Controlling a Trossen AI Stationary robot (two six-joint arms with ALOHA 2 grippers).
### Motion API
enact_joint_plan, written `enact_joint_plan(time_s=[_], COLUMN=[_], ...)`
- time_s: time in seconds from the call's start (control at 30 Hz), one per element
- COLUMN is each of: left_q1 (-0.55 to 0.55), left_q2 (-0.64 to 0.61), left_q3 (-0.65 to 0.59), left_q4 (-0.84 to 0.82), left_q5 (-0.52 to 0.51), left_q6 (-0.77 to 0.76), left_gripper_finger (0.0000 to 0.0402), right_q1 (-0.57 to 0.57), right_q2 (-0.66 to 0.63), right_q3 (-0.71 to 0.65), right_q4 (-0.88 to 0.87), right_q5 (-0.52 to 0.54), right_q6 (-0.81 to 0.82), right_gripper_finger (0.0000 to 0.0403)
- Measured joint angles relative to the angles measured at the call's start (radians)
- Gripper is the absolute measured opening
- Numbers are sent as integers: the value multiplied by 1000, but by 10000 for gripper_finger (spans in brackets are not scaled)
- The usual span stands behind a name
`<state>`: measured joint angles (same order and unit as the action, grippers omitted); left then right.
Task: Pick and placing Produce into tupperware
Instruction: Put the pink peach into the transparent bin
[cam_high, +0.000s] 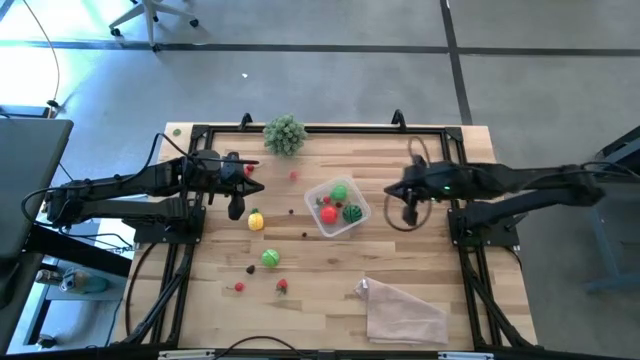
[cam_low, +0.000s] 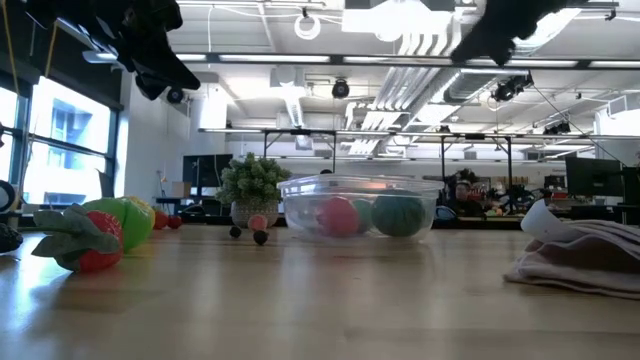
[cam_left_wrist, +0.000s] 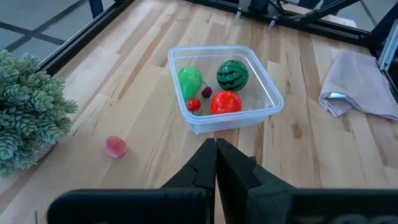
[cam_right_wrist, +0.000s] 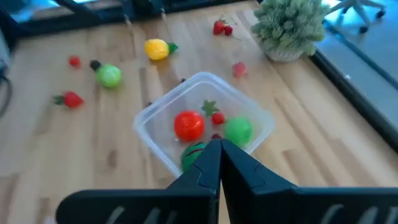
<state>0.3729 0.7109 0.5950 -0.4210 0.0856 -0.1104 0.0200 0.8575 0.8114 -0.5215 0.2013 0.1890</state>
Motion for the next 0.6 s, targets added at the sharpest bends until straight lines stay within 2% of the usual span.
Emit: enact_joint_plan(time_s=[0.13,0.3,0.6], left_q1=[0,0,0], left_q2=[0,0,0], left_q3=[0,0,0], left_q4=[0,0,0], left_q5=[0,0,0], left_q6=[0,0,0], left_gripper_finger=[1,1,1], right_q1=[-14,-48,-62], right_q2=[-127,-180,-179], right_q3=[-139,-206,-205], right_q4=[157,264,249], right_q5=[-71,-221,-178], right_q6=[-36,-135,-284], right_gripper_finger=[0,0,0])
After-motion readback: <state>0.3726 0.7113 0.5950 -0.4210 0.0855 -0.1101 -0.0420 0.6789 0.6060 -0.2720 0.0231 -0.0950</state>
